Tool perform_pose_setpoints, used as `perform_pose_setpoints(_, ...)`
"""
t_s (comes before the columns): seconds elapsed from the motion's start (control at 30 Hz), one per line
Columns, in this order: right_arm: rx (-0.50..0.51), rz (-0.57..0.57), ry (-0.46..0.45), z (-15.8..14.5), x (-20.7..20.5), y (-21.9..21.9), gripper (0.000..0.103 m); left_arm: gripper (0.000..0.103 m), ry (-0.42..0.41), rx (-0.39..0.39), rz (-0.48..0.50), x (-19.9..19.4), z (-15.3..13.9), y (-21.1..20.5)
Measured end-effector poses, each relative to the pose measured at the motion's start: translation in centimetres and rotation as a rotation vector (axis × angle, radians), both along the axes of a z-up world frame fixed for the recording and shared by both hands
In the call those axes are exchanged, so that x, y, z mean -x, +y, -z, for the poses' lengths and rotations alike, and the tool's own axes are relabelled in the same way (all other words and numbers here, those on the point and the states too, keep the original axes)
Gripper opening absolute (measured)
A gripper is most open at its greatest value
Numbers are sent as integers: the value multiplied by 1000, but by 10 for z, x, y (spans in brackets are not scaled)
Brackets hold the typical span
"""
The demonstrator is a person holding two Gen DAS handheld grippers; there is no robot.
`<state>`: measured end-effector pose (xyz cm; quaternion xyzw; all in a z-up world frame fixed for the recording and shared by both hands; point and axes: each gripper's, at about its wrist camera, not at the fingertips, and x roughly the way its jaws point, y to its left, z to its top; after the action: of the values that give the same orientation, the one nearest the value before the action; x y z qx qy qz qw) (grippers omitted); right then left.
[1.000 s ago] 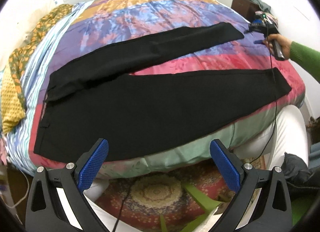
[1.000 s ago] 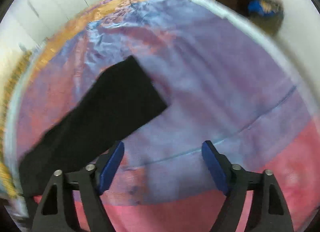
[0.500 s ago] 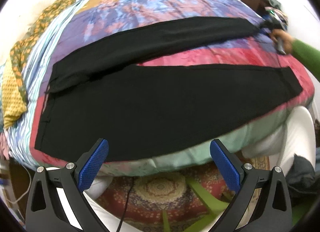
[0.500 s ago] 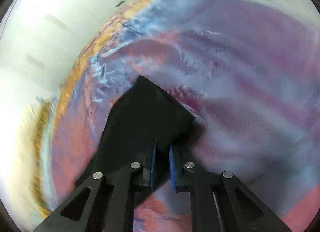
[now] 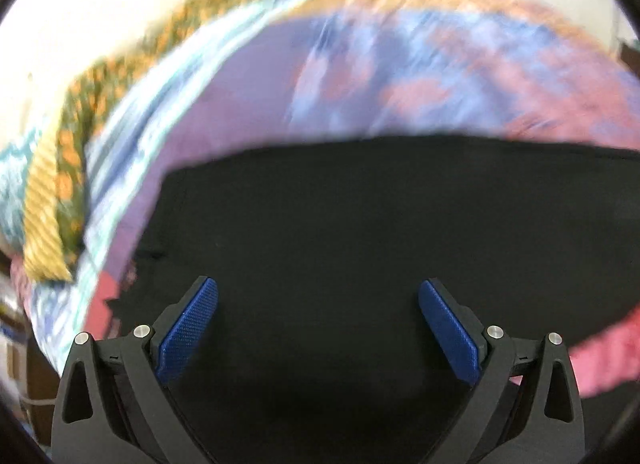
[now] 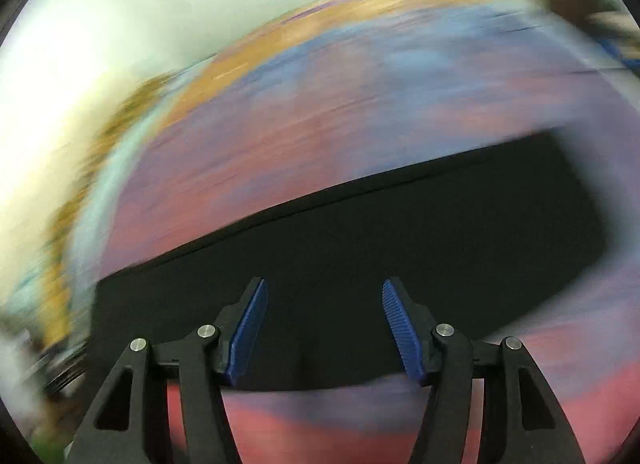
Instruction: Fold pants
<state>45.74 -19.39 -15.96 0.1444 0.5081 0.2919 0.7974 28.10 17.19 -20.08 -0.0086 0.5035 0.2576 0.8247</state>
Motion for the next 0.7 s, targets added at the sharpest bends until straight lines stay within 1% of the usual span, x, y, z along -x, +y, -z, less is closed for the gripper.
perform_pose_setpoints(0.03, -49, -70, 26, 3, 6, 33, 61, 102, 5, 20, -14, 0, 9, 7)
perform_pose_setpoints(0.07, -107, -150, 68, 10, 14, 77, 63, 102, -5, 40, -18, 3, 12, 11)
perform_pose_setpoints(0.1, -133, -186, 101, 16, 18, 101, 68, 102, -16, 57, -18, 6, 11, 14)
perform_pose_setpoints(0.13, -147, -219, 139, 24, 22, 125, 69, 102, -22, 66, -14, 10, 9, 15)
perform_pose_setpoints(0.17, -129, -242, 183, 36, 25, 152, 69, 102, -16, 61, -8, 9, 7, 15)
perform_pose_setpoints(0.23, -48, -236, 194, 50, 16, 167, 69, 101, -7, 23, 14, 16, -2, 11)
perform_pose_setpoints(0.27, 4, -202, 169, 54, 11, 160, 68, 101, -11, 10, 23, 21, -6, 10)
perform_pose_setpoints(0.3, 17, -156, 155, 53, 4, 147, 67, 101, -15, -2, 33, 25, -12, 11)
perform_pose_setpoints(0.37, 56, 16, 136, 50, -17, 89, 66, 101, -52, -11, 63, 46, -28, 4)
perform_pose_setpoints(0.4, 94, 76, 120, 45, -22, 64, 66, 101, -67, -2, 74, 52, -33, -2)
perform_pose_setpoints(0.43, 164, 133, 83, 35, -18, 34, 67, 101, -83, 12, 86, 63, -38, -9)
perform_pose_setpoints(0.47, 240, 163, 34, 23, -8, 7, 67, 101, -95, 37, 103, 75, -41, -20)
perform_pose_setpoints(0.5, 273, 169, 5, 14, 3, -10, 67, 101, -103, 60, 118, 84, -43, -29)
perform_pose_setpoints(0.53, 276, 168, -14, 5, 21, -29, 67, 101, -110, 98, 145, 94, -44, -46)
perform_pose_setpoints(0.57, 244, 157, -11, -4, 49, -52, 70, 101, -111, 121, 163, 98, -43, -56)
perform_pose_setpoints(0.6, 214, 146, 7, -8, 70, -63, 76, 101, -108, 151, 190, 104, -41, -72)
perform_pose_setpoints(0.63, 174, 133, 42, -8, 99, -79, 78, 101, -100, 181, 220, 110, -36, -89)
perform_pose_setpoints(0.7, 123, 131, 106, 0, 139, -96, 80, 101, -74, 209, 258, 117, -27, -112)
